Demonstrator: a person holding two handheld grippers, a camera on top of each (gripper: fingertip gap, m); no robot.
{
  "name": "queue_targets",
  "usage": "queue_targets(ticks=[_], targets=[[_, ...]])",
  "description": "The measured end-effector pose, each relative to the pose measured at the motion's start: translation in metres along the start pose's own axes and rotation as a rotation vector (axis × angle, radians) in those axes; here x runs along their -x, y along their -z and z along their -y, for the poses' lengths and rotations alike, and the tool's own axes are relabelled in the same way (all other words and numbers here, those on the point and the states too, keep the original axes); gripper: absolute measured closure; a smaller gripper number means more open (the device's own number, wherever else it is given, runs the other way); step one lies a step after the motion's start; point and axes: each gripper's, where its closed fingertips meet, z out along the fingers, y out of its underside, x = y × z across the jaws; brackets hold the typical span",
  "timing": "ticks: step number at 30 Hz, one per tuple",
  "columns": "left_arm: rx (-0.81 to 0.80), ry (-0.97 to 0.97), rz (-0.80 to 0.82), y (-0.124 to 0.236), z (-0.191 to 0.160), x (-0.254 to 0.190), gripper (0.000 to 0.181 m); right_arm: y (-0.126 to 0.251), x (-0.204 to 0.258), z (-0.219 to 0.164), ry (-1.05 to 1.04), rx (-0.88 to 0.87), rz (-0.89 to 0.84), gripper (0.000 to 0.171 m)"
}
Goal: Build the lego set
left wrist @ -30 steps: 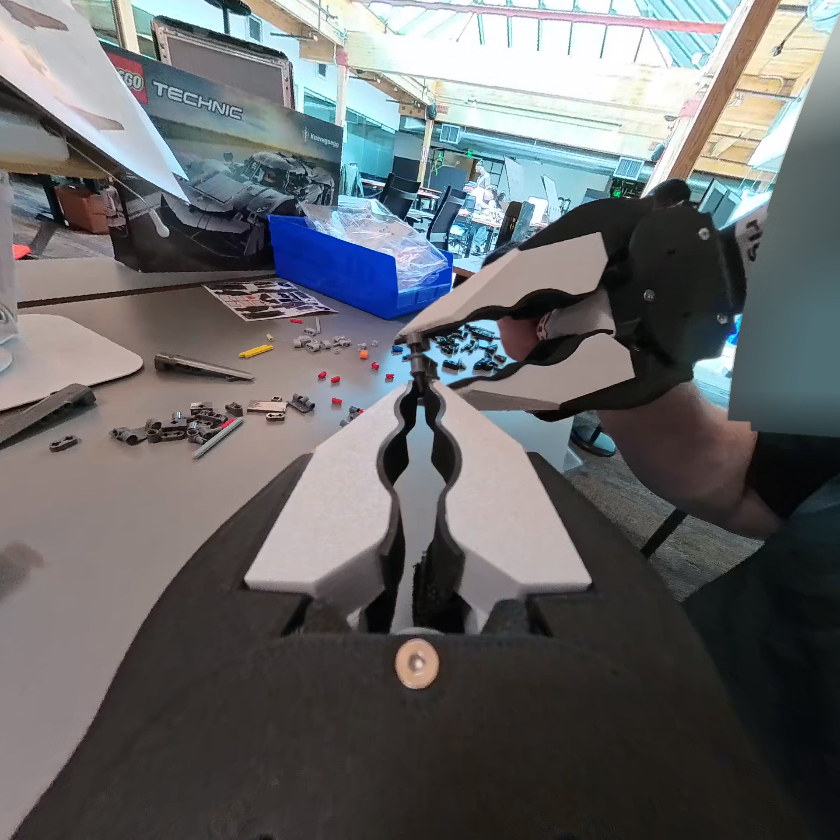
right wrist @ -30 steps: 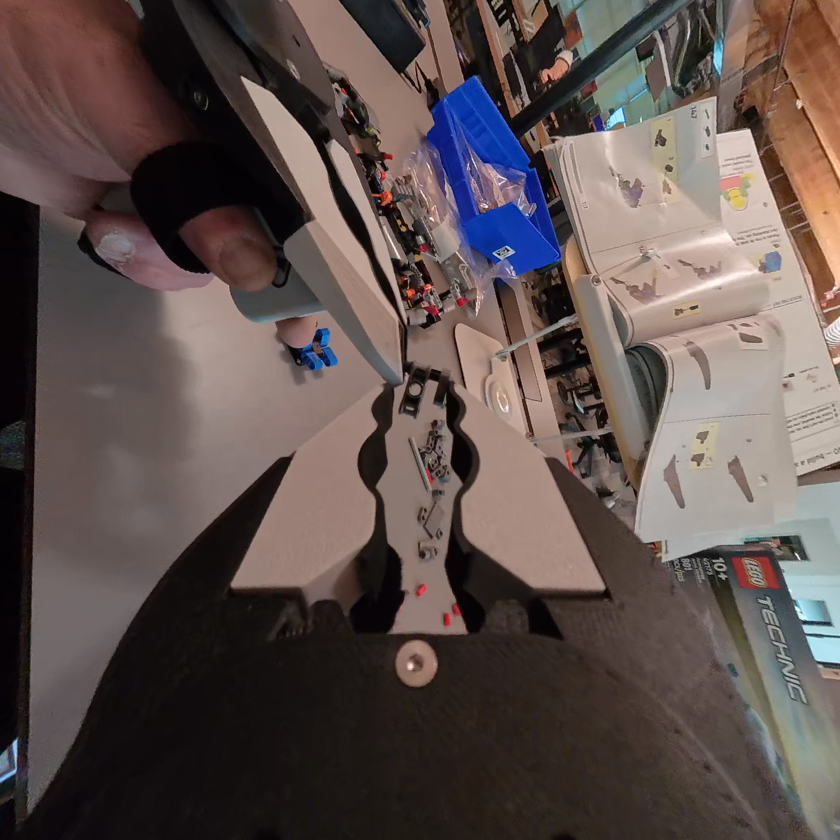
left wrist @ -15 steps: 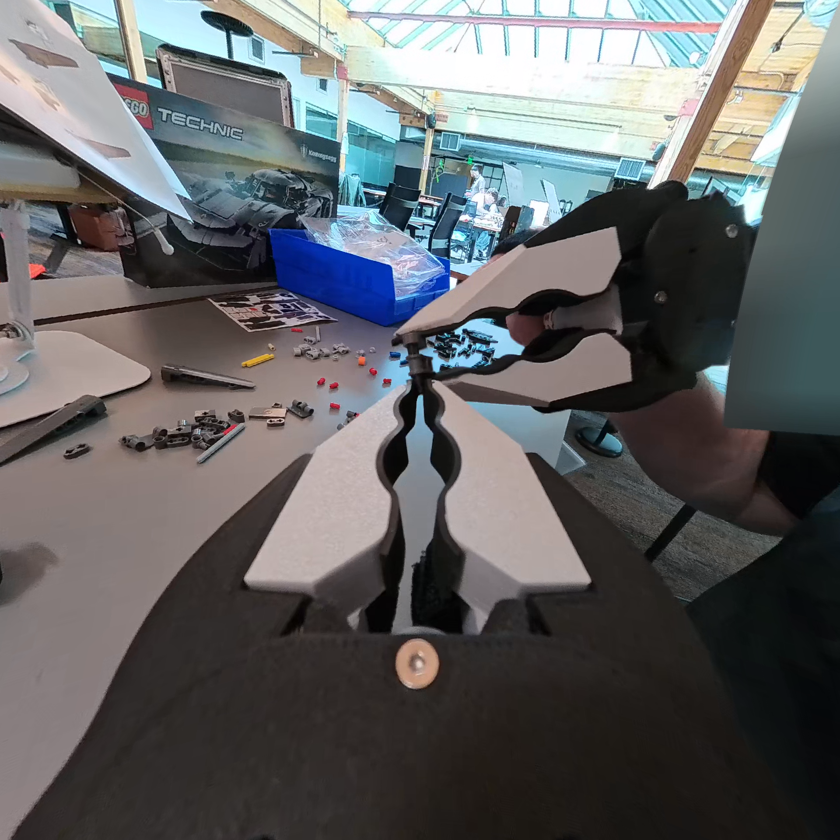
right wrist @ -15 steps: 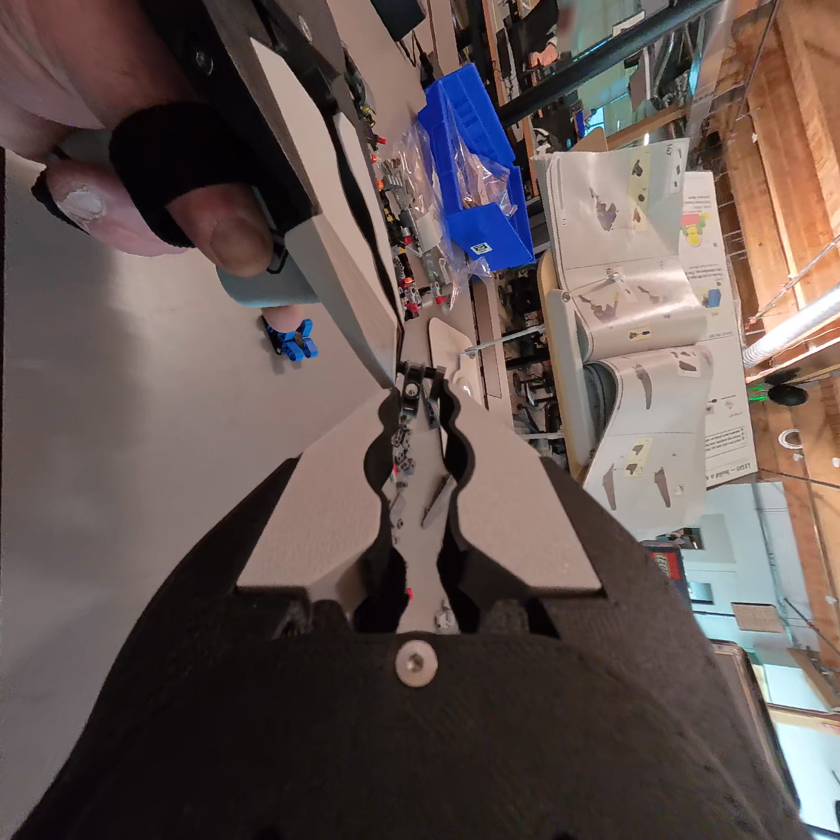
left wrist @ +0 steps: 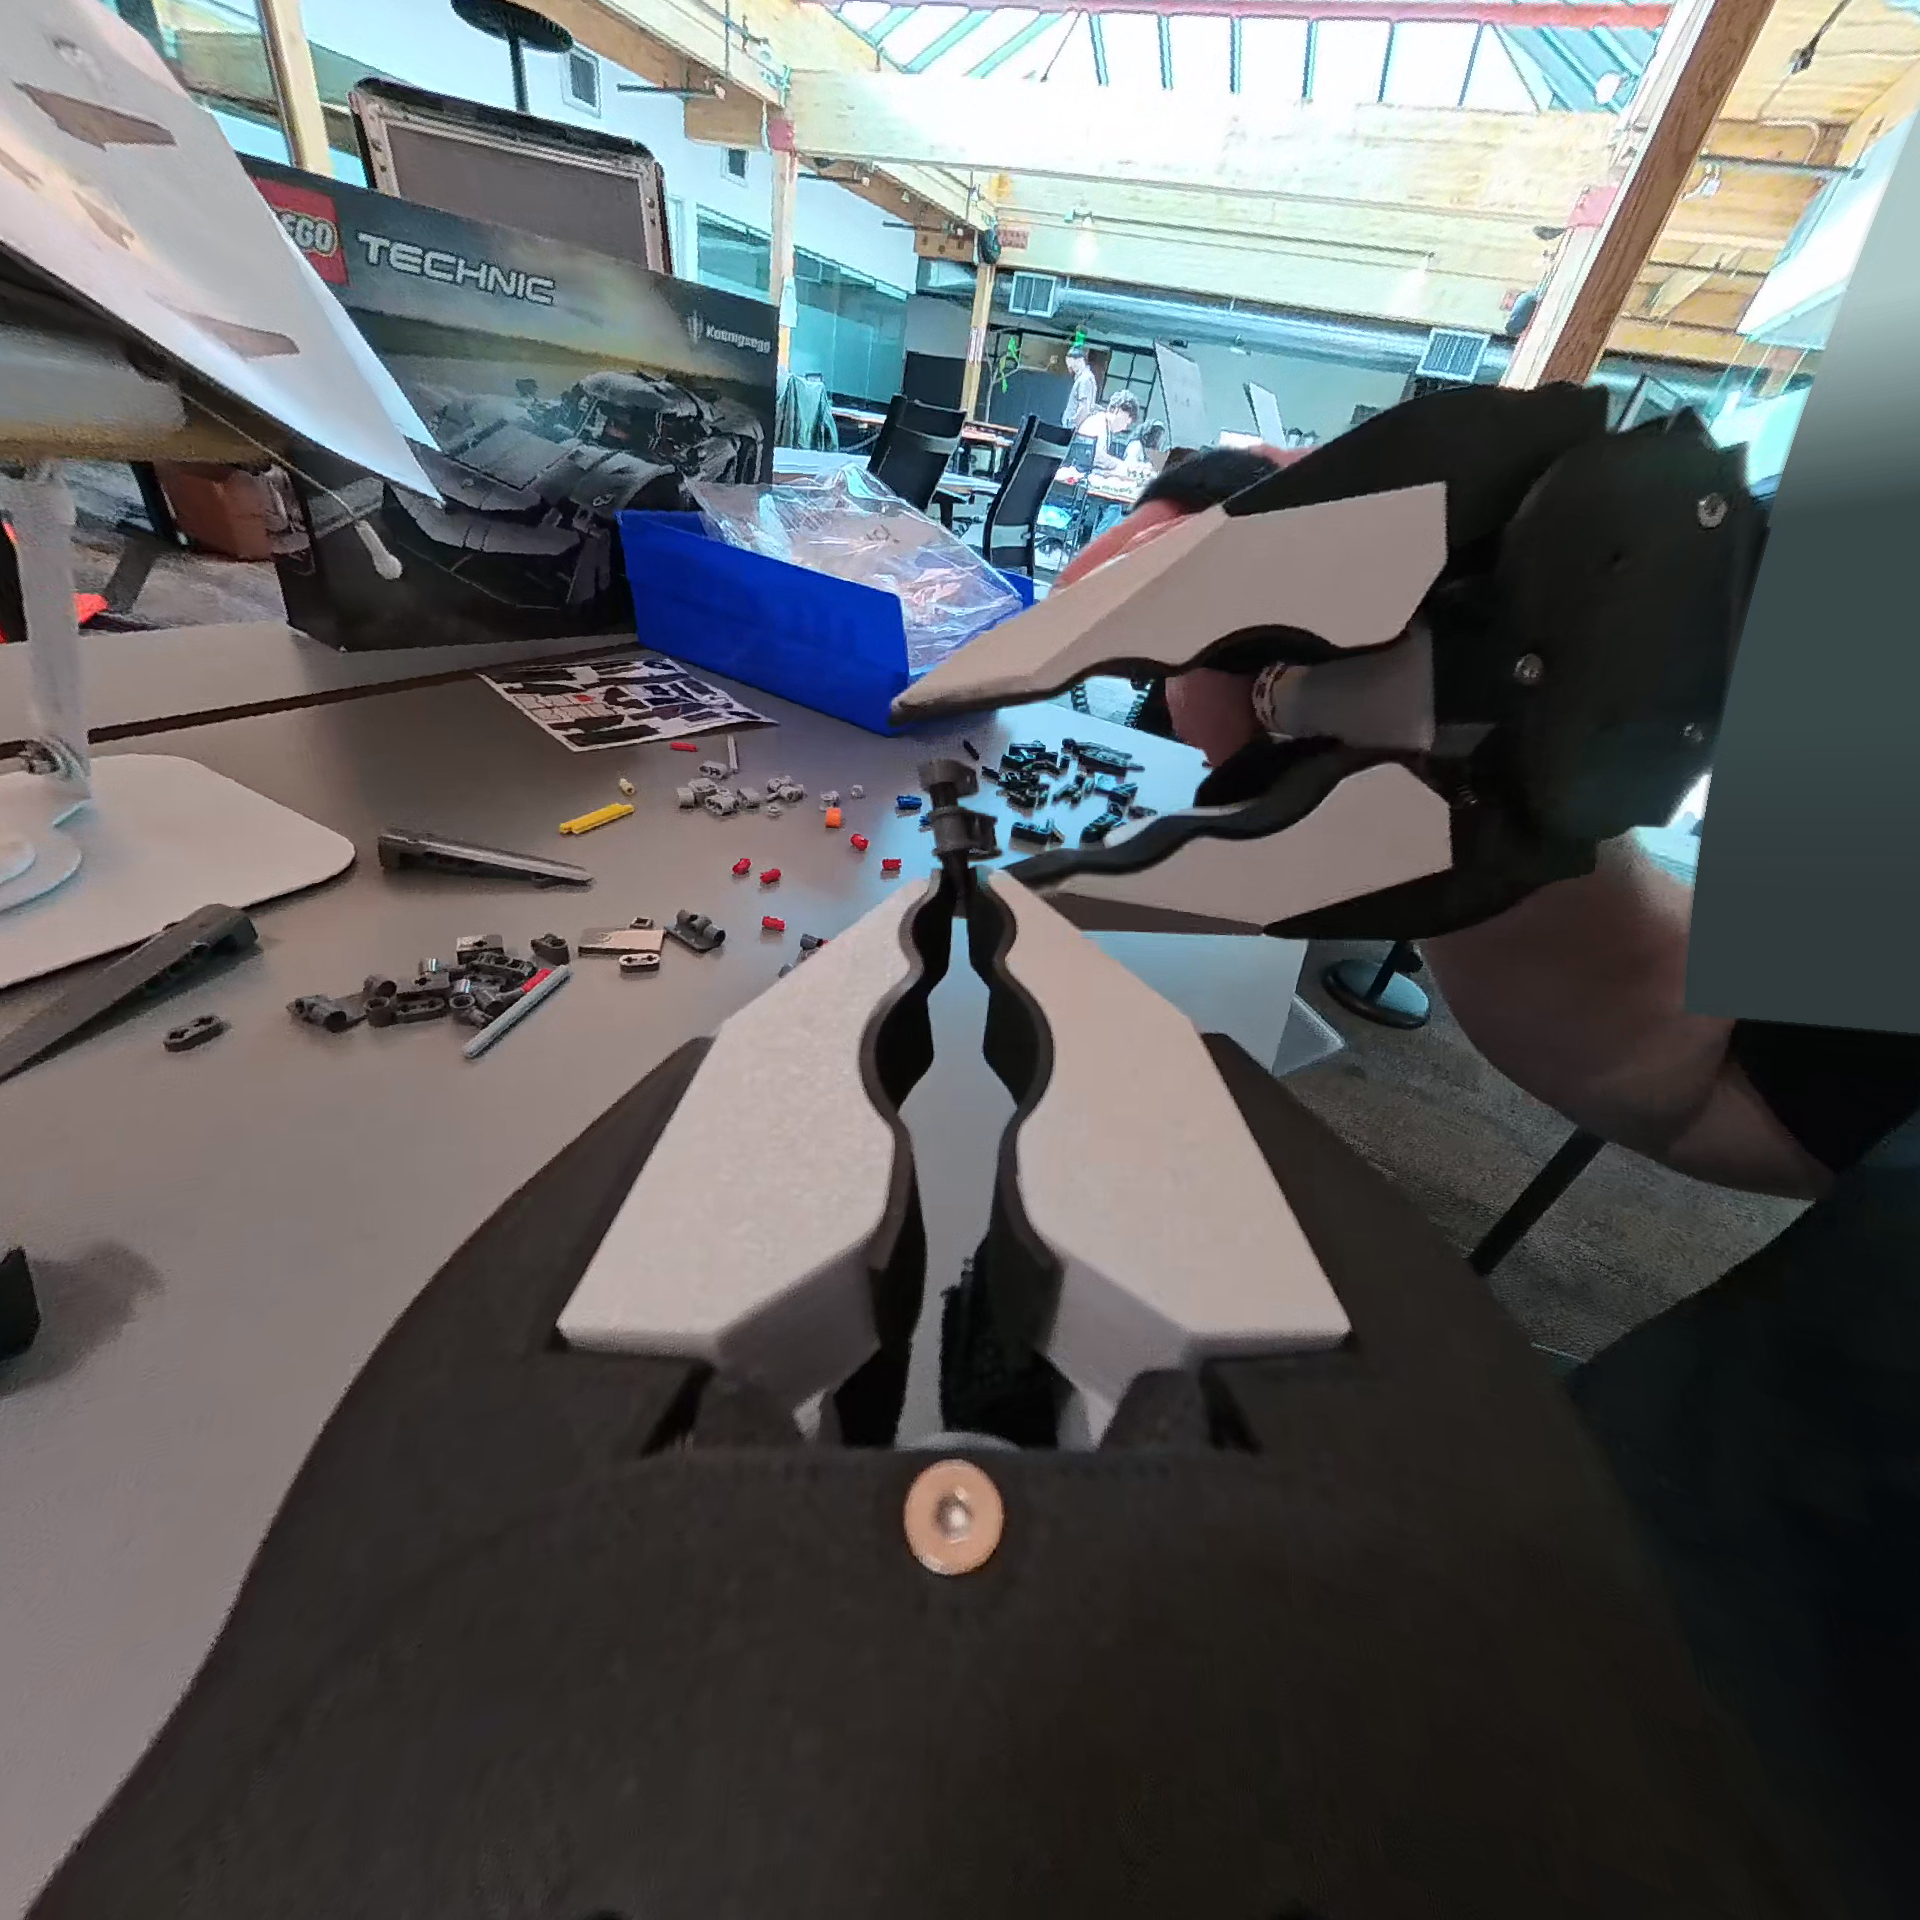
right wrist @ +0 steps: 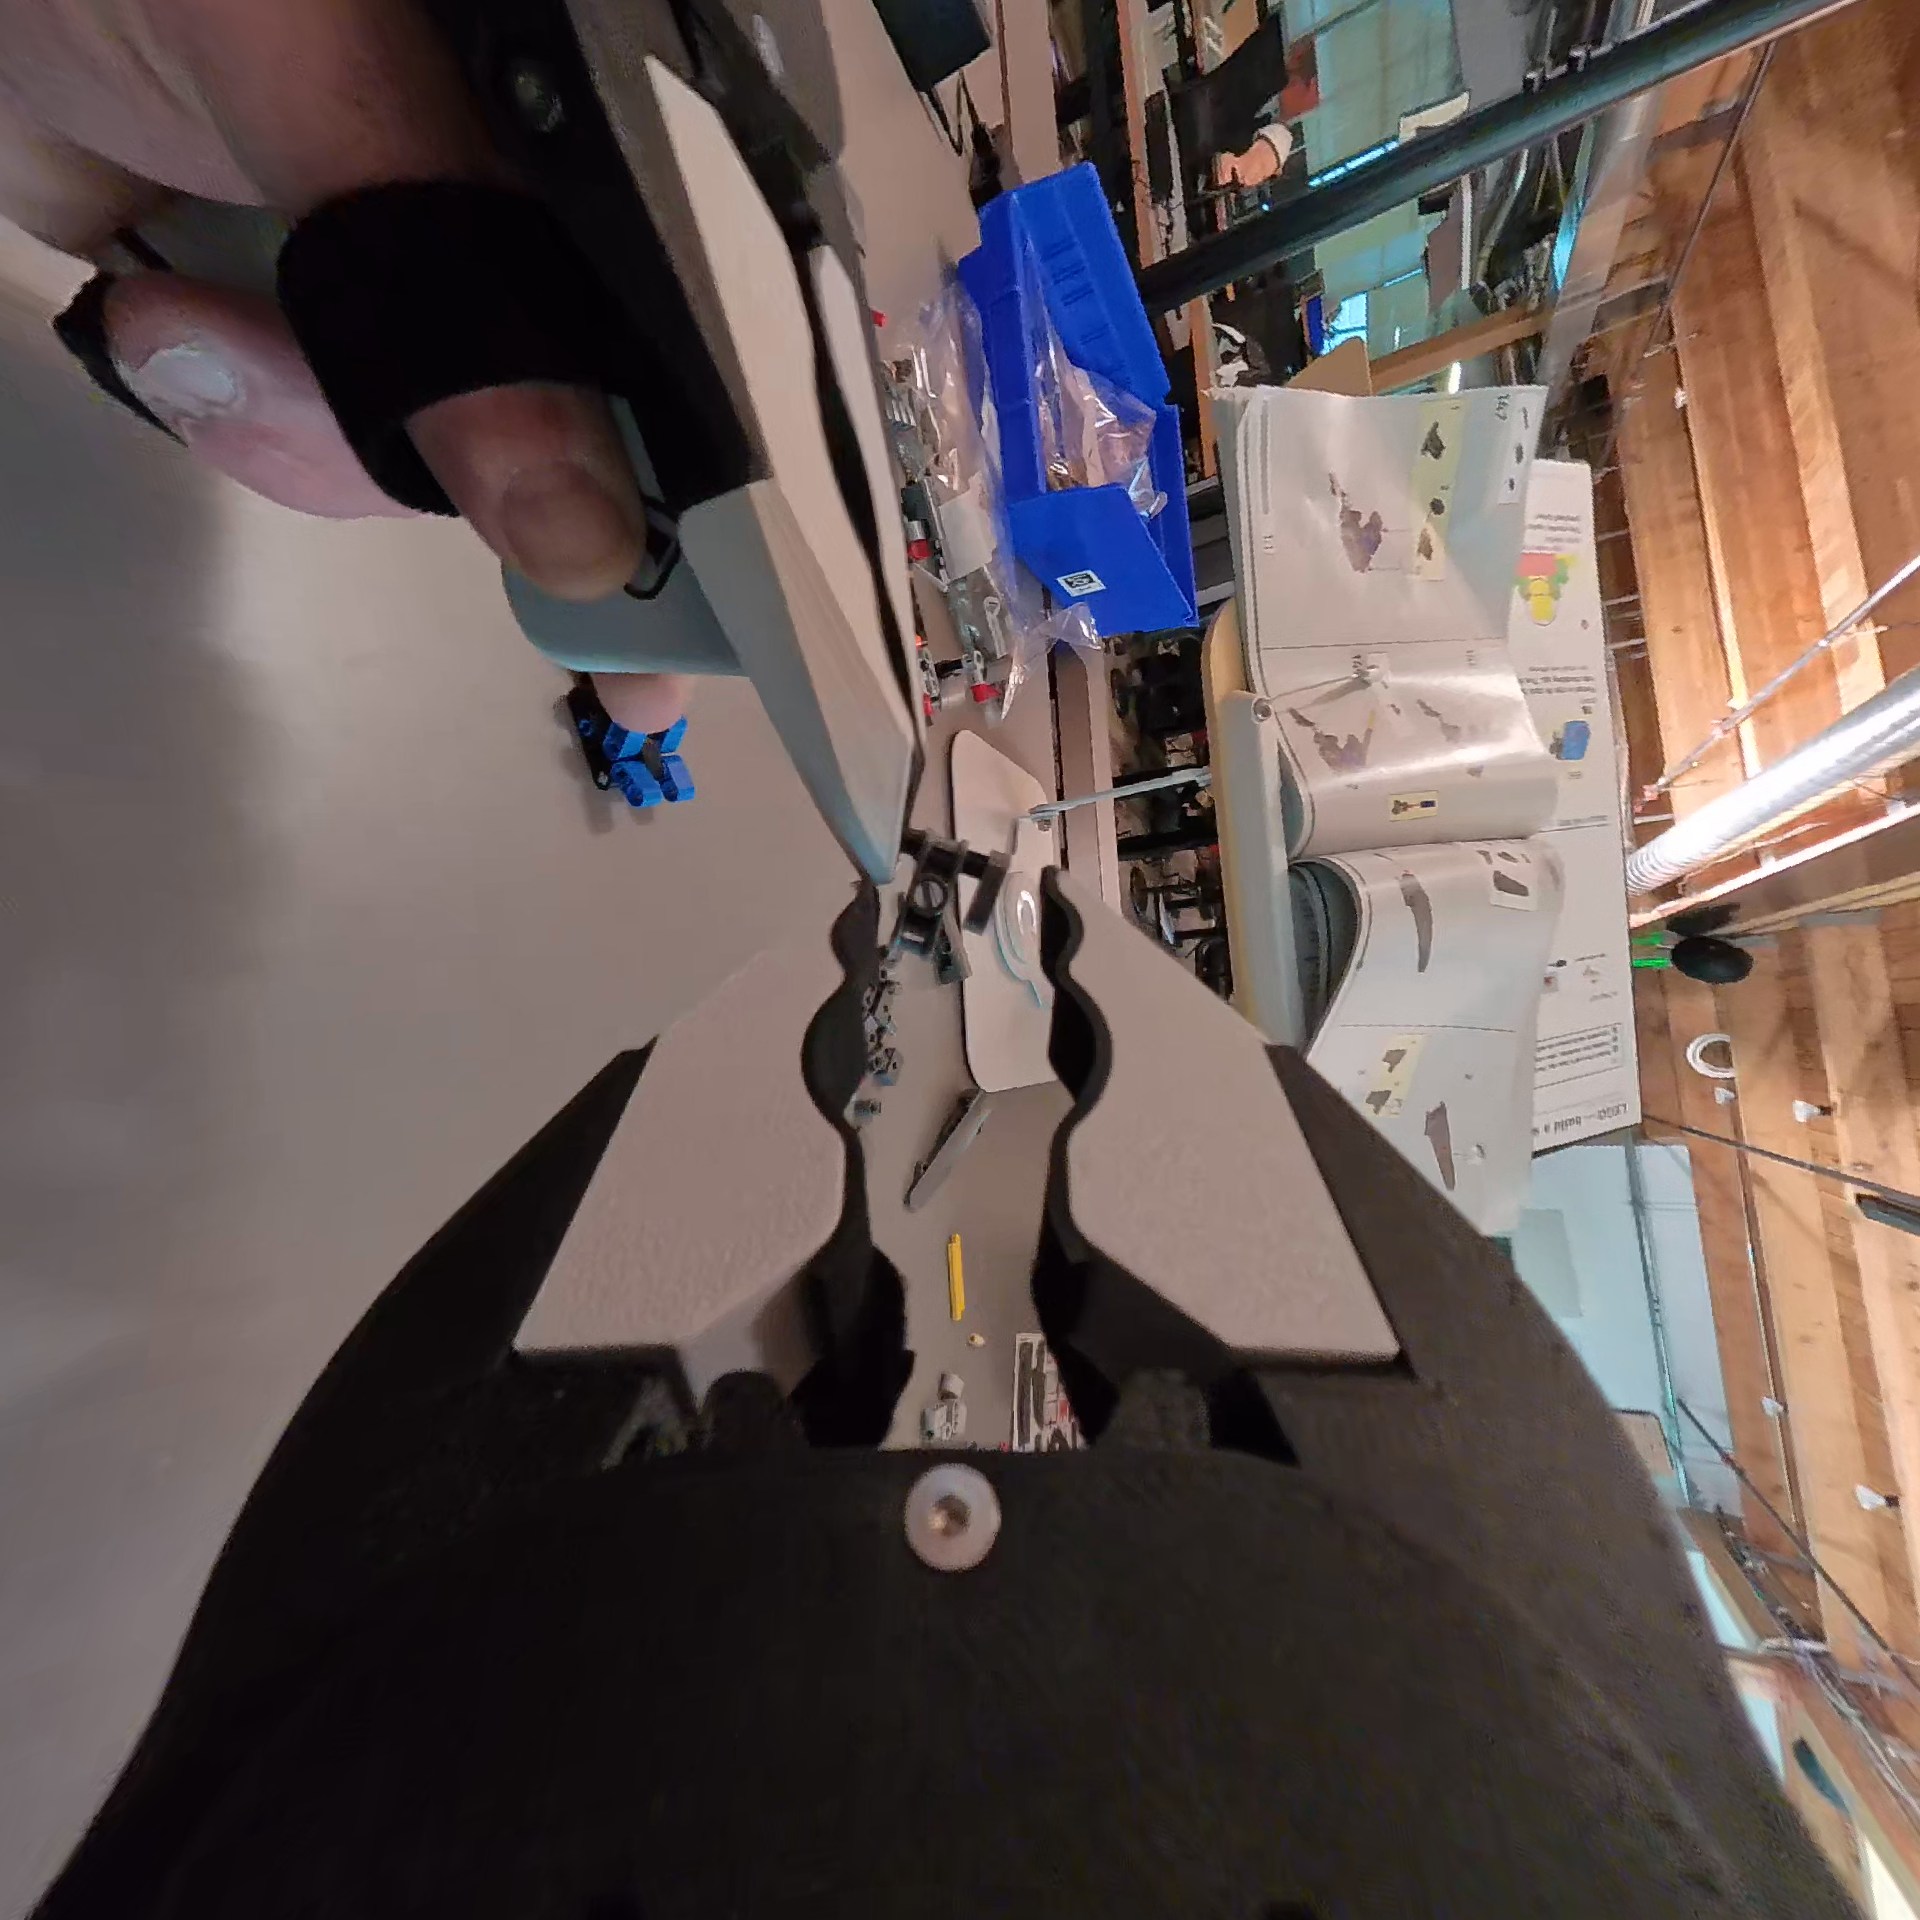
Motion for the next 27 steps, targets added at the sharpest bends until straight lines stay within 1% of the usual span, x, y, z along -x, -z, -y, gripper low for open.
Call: queue_targets(ticks=[2,8,11,21,23,24,25,26,27], targets=[[-0.002,0.005,-0.006,0.000,0.001,0.000,0.181,0.000,0.003,0.000,0.008,-0.009,0.014,0.150],[0.028,-0.015,-0.005,-0.001,-0.002,0.000,0.181,0.000,0.005,-0.001,0.078,0.001,0.026,0.150],[0.038,-0.024,-0.001,-0.002,-0.005,-0.001,0.181,0.000,0.006,-0.002,0.137,0.023,0.037,0.154],[0.084,-0.055,0.044,-0.005,-0.015,0.004,0.181,-0.007,0.013,-0.008,0.215,0.076,0.084,0.157],[0.064,-0.020,0.036,-0.004,-0.013,0.007,0.181,-0.010,0.011,-0.008,0.171,0.051,0.077,0.154],[0.045,-0.012,0.037,-0.003,-0.008,0.009,0.181,-0.010,0.009,-0.007,0.130,0.030,0.070,0.148],[0.030,-0.006,0.024,-0.002,-0.003,0.008,0.181,-0.010,0.008,-0.007,0.085,0.017,0.075,0.134],[0.029,-0.004,0.014,-0.002,-0.001,0.006,0.181,-0.009,0.008,-0.005,0.047,0.003,0.088,0.128],[0.044,-0.007,0.012,-0.004,-0.003,0.006,0.181,-0.007,0.006,-0.003,0.025,-0.014,0.086,0.126]])
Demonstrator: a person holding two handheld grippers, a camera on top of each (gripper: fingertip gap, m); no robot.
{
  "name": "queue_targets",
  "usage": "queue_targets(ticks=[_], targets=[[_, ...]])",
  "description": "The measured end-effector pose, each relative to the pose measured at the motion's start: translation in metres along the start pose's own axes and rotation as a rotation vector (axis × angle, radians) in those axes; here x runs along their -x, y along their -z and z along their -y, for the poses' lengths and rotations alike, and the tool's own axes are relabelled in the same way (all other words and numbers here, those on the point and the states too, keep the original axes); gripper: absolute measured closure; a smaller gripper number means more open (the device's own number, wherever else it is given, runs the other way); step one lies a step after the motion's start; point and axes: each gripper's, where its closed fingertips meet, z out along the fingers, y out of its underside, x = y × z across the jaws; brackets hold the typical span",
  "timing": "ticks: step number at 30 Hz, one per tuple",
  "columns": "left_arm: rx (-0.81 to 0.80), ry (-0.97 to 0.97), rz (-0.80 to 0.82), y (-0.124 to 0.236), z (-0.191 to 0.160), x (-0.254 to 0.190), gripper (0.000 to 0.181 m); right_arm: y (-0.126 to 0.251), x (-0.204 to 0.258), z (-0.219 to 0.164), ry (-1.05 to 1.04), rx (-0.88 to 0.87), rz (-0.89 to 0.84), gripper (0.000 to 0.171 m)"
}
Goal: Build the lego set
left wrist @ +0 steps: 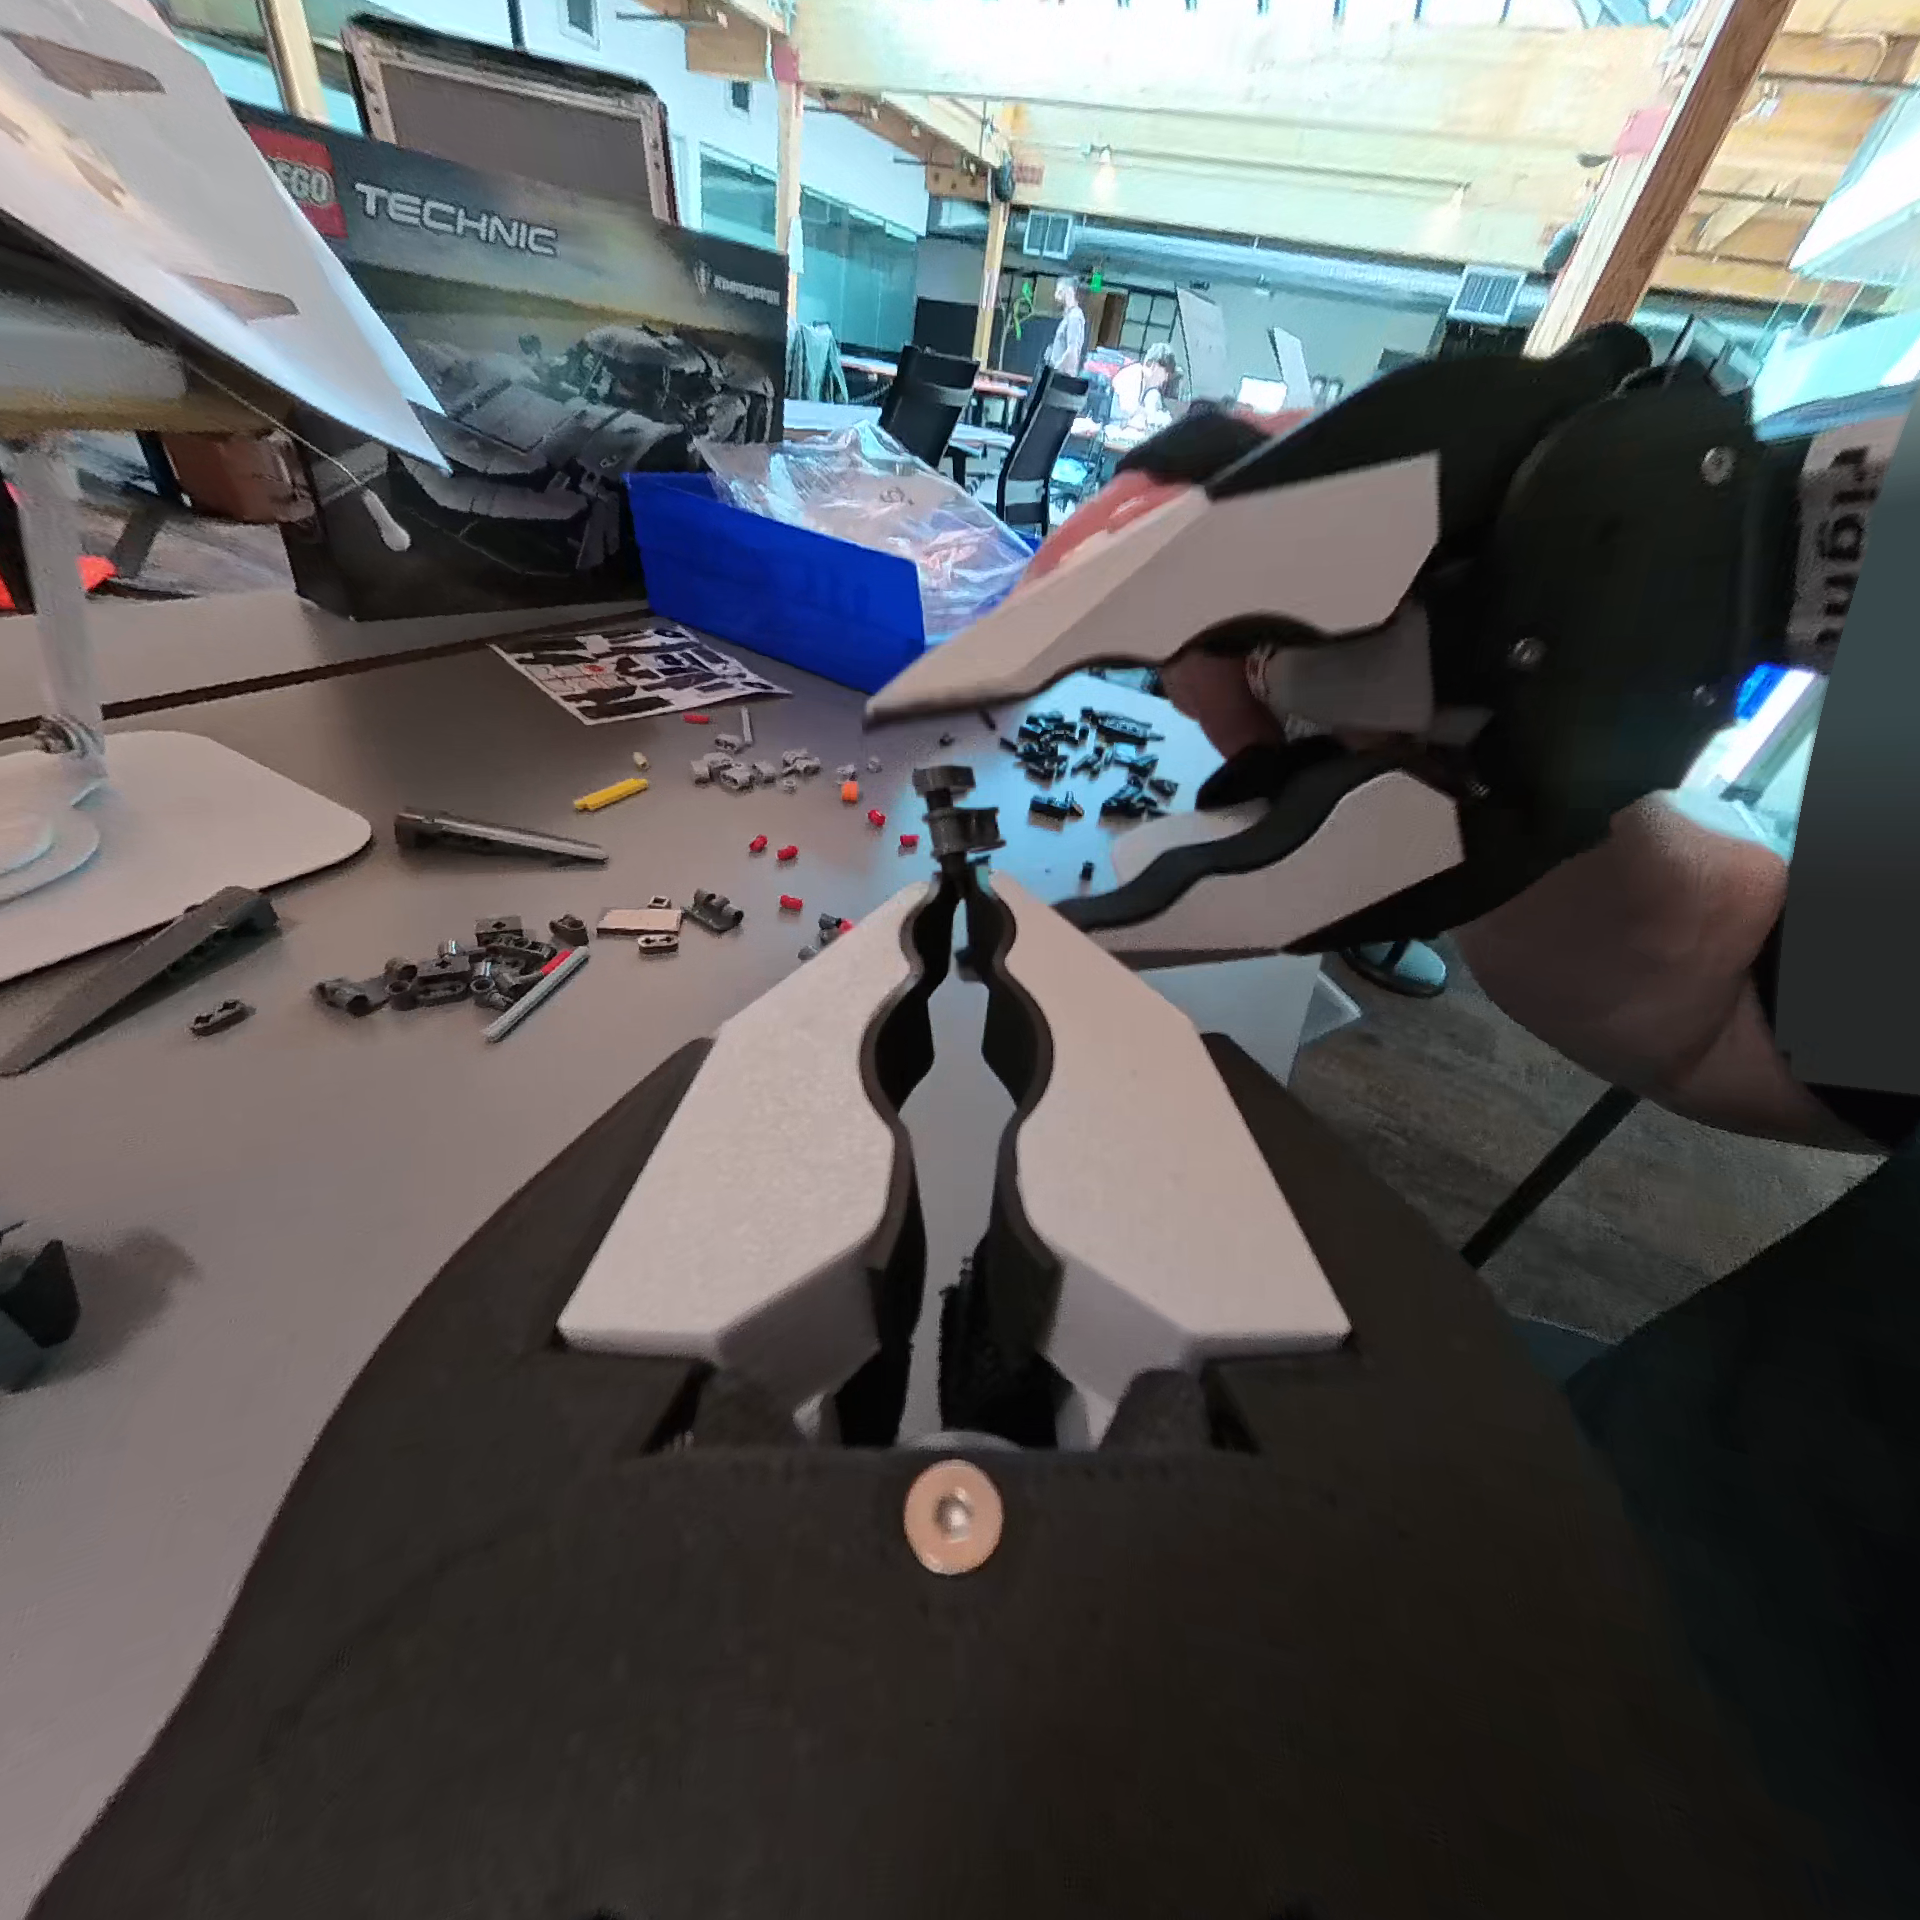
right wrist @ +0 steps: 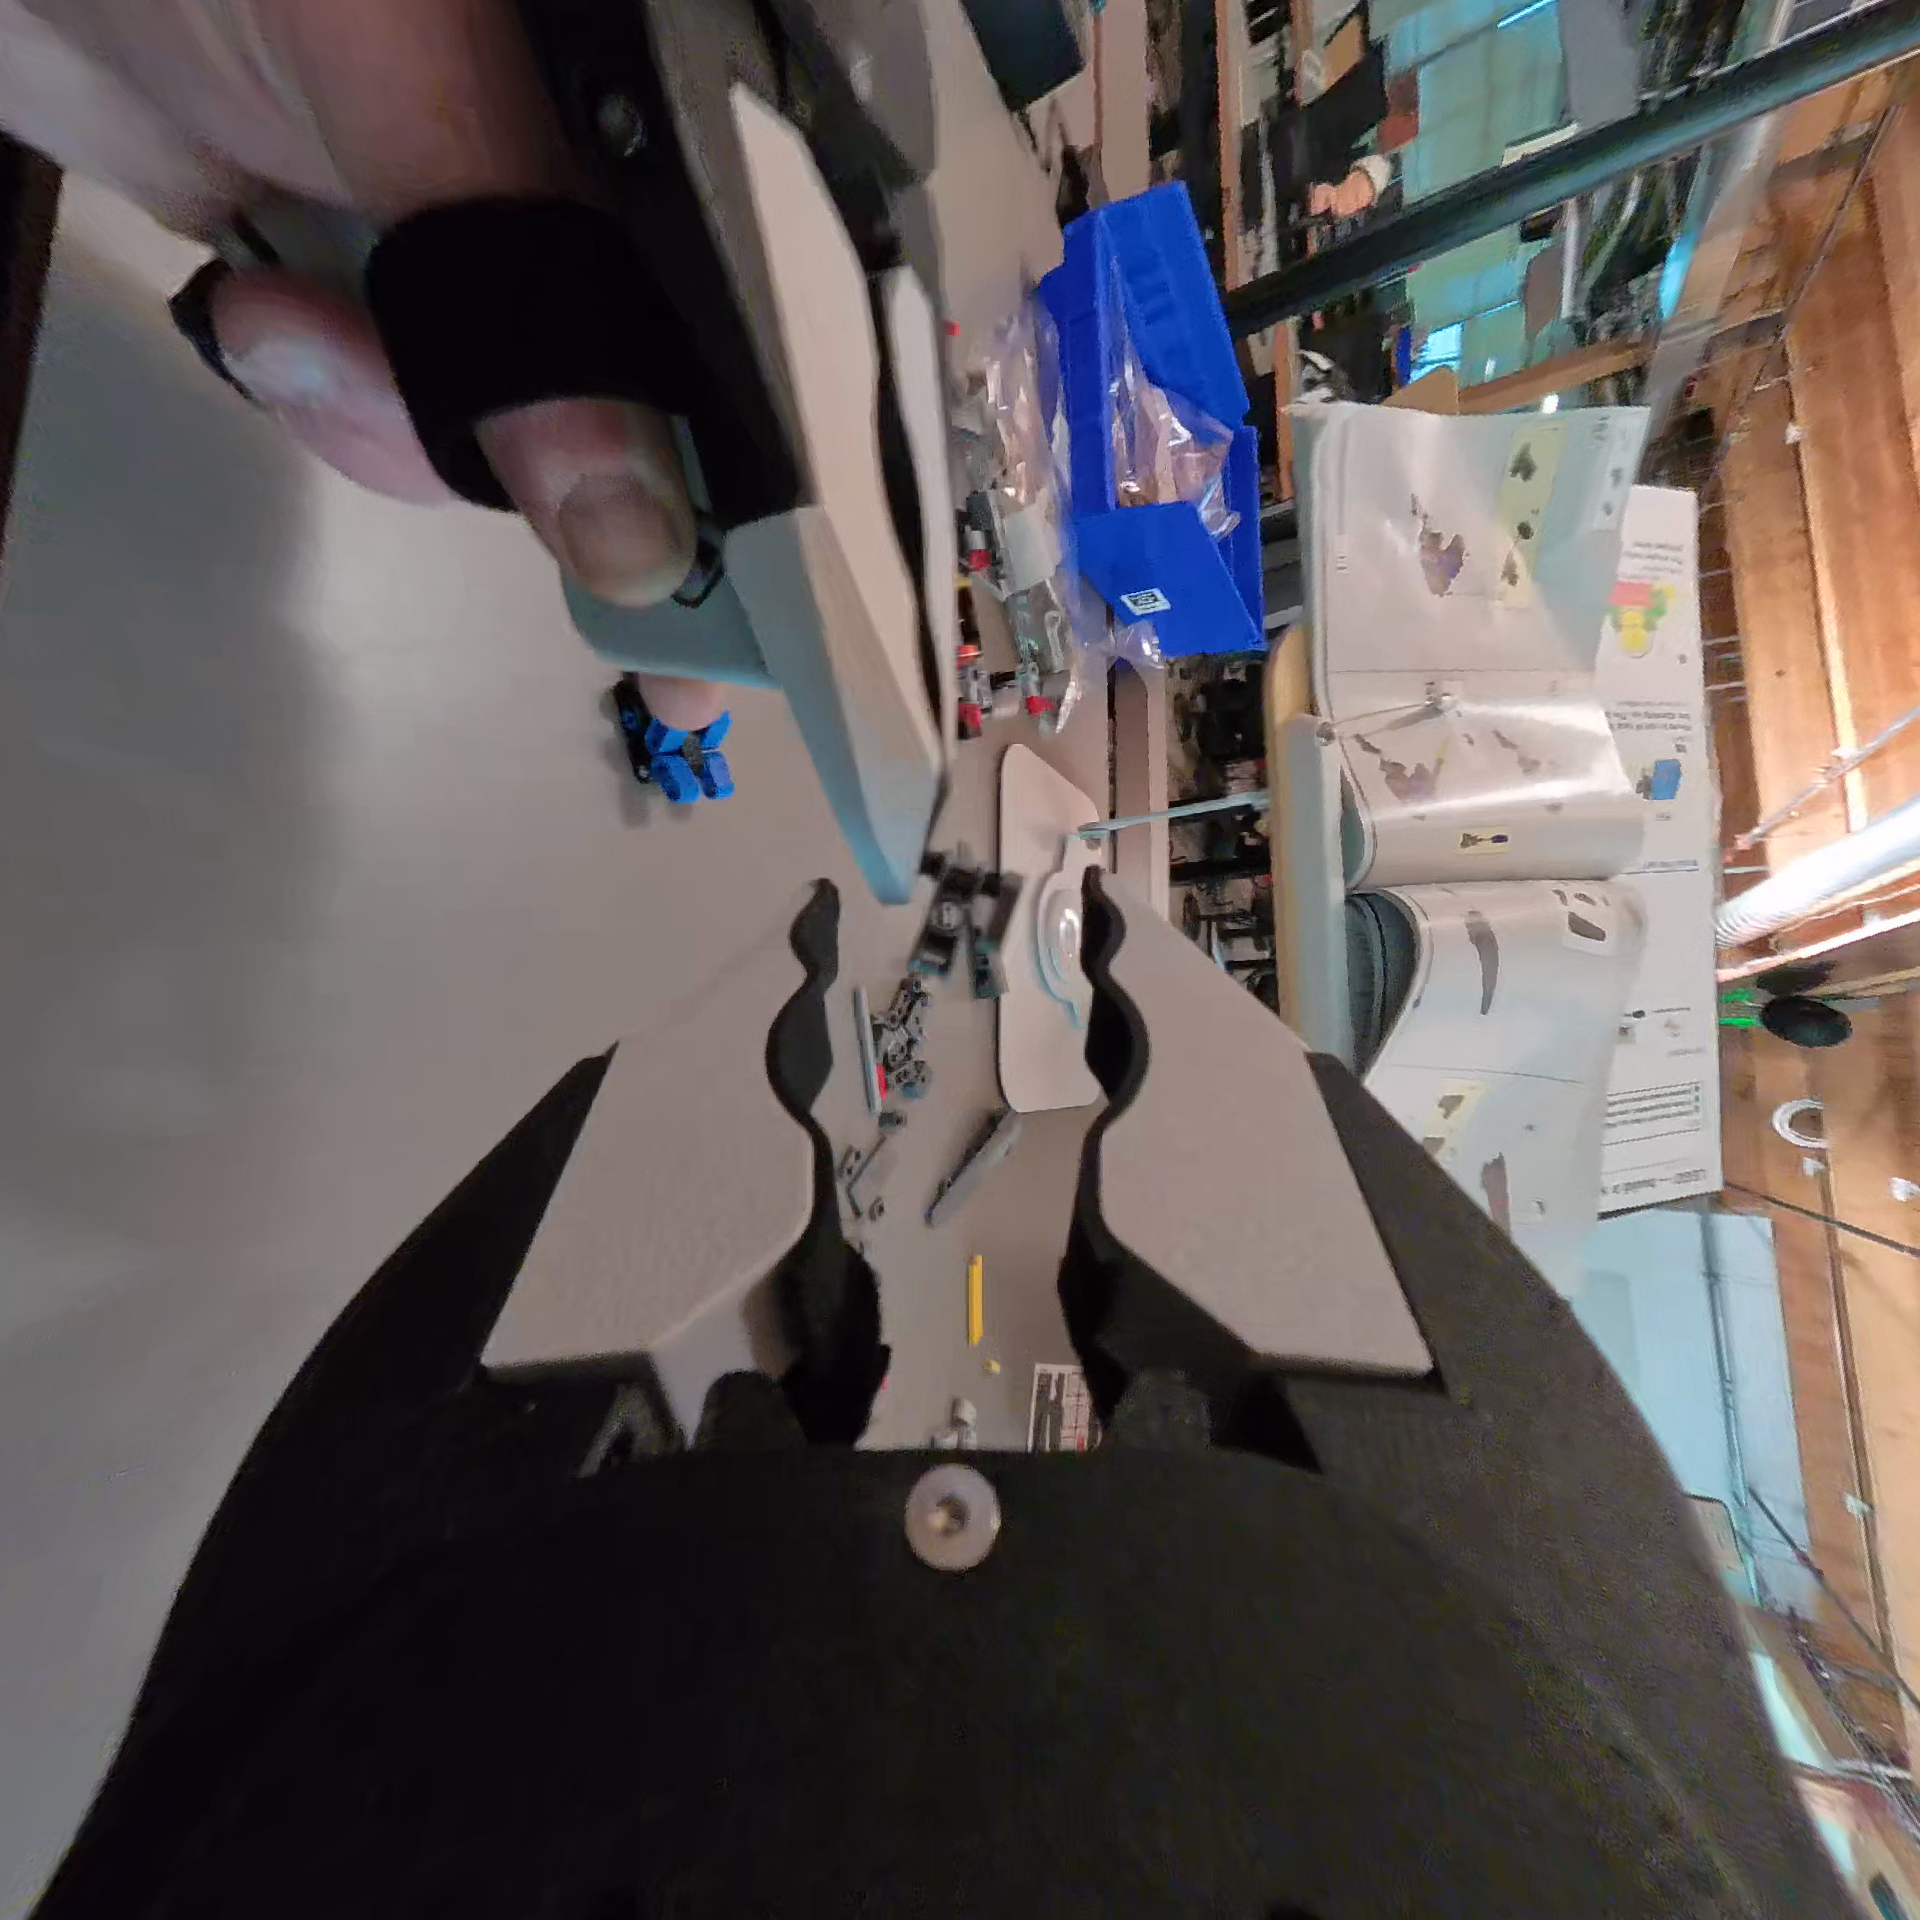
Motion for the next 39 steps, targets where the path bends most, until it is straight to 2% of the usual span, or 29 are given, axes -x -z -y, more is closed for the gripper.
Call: queue_targets(ticks=[5,8,10,15,39], targets=[[-0.025,0.068,-0.074,-0.003,0.000,-0.007,0.181,0.008,-0.001,-0.002,-0.079,-0.059,0.054,0.142],[-0.026,0.044,-0.091,-0.002,0.001,-0.011,0.181,0.010,0.001,-0.002,-0.165,-0.118,0.117,0.142],[-0.031,0.033,-0.095,-0.002,0.003,-0.014,0.181,0.012,0.003,-0.001,-0.181,-0.147,0.151,0.149],[-0.031,0.012,-0.101,-0.001,0.004,-0.015,0.181,0.014,0.003,0.000,-0.210,-0.179,0.181,0.152],[-0.043,-0.004,-0.053,-0.005,0.005,-0.015,0.181,0.011,-0.003,-0.003,-0.084,-0.071,0.072,0.160]])
